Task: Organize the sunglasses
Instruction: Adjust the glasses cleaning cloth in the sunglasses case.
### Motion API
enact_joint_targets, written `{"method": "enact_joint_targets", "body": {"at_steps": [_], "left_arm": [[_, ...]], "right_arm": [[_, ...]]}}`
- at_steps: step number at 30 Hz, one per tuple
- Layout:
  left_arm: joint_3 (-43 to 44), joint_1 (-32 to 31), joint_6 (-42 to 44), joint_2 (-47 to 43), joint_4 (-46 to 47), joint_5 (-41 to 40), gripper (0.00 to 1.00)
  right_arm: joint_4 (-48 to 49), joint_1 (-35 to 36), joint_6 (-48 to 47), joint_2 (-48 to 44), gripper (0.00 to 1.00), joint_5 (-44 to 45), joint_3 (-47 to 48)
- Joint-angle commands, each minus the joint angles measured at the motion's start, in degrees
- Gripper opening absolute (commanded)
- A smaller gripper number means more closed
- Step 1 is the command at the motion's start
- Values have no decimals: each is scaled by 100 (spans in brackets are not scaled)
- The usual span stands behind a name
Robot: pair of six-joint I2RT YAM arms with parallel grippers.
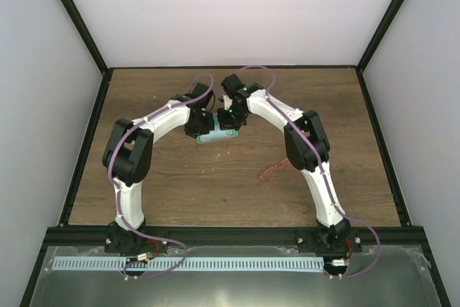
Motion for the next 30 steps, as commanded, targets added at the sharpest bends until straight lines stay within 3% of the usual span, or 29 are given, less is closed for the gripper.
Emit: {"method": "enact_joint_targets", "body": {"at_steps": [1, 13, 30], "left_arm": [[184, 38, 26, 100, 189, 330, 4], [328, 35, 118, 819, 193, 199, 4], [64, 55, 178, 826, 201, 8, 4]], "right_arm": [[85, 15, 68, 280, 1, -249, 193], [85, 15, 93, 466, 1, -38, 66], [-245, -255, 188, 23, 1, 1382, -373]]}}
